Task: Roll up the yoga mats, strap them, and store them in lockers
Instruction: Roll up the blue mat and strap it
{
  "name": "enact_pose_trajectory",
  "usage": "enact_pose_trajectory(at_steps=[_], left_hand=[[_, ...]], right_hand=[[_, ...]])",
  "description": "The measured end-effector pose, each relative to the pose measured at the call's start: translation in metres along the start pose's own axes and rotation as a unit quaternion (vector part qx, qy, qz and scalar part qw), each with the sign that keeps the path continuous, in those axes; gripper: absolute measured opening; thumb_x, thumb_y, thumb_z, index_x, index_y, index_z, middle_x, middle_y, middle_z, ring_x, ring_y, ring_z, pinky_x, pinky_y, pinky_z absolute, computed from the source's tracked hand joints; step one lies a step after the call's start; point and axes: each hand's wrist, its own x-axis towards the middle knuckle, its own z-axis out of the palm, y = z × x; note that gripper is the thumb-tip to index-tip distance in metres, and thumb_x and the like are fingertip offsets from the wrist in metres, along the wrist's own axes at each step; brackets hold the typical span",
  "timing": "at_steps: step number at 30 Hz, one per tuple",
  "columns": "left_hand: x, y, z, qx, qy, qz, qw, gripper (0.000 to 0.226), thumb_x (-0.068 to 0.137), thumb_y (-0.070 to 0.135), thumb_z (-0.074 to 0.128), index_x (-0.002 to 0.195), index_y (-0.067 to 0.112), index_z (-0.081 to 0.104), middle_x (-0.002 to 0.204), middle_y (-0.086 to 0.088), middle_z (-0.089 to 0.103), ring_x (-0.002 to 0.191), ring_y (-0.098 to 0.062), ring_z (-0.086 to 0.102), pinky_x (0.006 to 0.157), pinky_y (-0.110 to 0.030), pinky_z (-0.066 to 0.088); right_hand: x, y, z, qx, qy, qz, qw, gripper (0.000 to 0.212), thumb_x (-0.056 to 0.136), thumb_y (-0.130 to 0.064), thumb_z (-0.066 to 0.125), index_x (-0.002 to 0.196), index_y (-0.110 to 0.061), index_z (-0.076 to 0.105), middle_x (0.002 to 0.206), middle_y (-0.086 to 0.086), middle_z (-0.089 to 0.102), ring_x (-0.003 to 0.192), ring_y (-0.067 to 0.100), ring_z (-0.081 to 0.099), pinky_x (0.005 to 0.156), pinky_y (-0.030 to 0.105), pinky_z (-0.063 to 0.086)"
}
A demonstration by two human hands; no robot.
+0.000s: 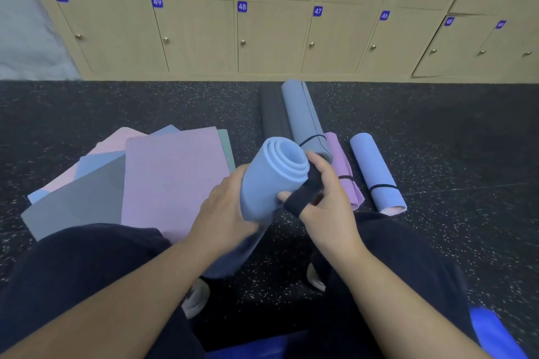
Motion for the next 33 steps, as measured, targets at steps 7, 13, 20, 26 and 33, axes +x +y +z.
enact_pose_trajectory(at_steps=[7, 13, 20, 26, 33], left_hand=[[0.013, -0.009, 0.009, -0.124, -0.079, -0.009, 0.989, 0.074, 0.076, 0.040, 0.065, 0.135, 0.054, 0.024, 0.124, 0.014, 0.038, 0.119, -0.005, 0.044, 0.100, -0.027, 0.043], [0.017, -0.017, 0.005, -0.237, -0.102, -0.080, 0.963, 0.027, 0.095, 0.029, 0.053, 0.110, 0.049, 0.042, 0.118, 0.032, 0.047, 0.116, -0.004, 0.052, 0.101, -0.027, 0.043], [0.028, -0.029, 0.009, -0.127, -0.081, -0.108, 0.983, 0.027, 0.094, 0.045, 0.049, 0.110, 0.025, 0.042, 0.113, 0.008, 0.054, 0.098, -0.012, 0.059, 0.093, -0.041, 0.049], [0.028, -0.040, 0.019, -0.105, -0.134, -0.115, 0.979, 0.059, 0.099, 0.031, 0.046, 0.149, 0.035, 0.015, 0.138, 0.000, 0.050, 0.122, -0.027, 0.052, 0.094, -0.028, 0.039], [0.035, -0.054, 0.025, -0.106, -0.144, -0.139, 0.974, 0.056, 0.099, 0.035, 0.047, 0.148, 0.040, 0.022, 0.138, -0.007, 0.052, 0.126, -0.029, 0.048, 0.103, -0.039, 0.038]], right_hand=[[0.019, 0.026, 0.000, -0.091, -0.021, 0.001, 0.996, 0.063, 0.077, -0.009, 0.078, 0.123, -0.041, 0.048, 0.119, -0.026, 0.057, 0.106, -0.011, 0.053, 0.090, 0.010, 0.043], [0.027, 0.049, 0.012, -0.146, -0.091, 0.009, 0.985, 0.068, 0.081, -0.010, 0.074, 0.139, -0.024, 0.041, 0.135, -0.014, 0.051, 0.106, -0.014, 0.050, 0.086, 0.002, 0.036], [0.030, 0.075, 0.024, -0.180, -0.149, 0.016, 0.972, 0.075, 0.084, 0.002, 0.065, 0.146, -0.023, 0.032, 0.148, -0.020, 0.029, 0.132, -0.013, 0.028, 0.103, 0.003, 0.025], [0.034, 0.092, 0.032, -0.234, -0.194, 0.013, 0.953, 0.082, 0.085, 0.004, 0.058, 0.140, -0.045, 0.023, 0.154, -0.018, 0.022, 0.142, -0.005, 0.014, 0.099, -0.004, 0.009], [0.038, 0.092, 0.030, -0.220, -0.197, 0.032, 0.955, 0.070, 0.085, -0.005, 0.064, 0.145, -0.026, 0.035, 0.134, -0.027, 0.029, 0.113, -0.035, 0.021, 0.091, -0.007, 0.016]])
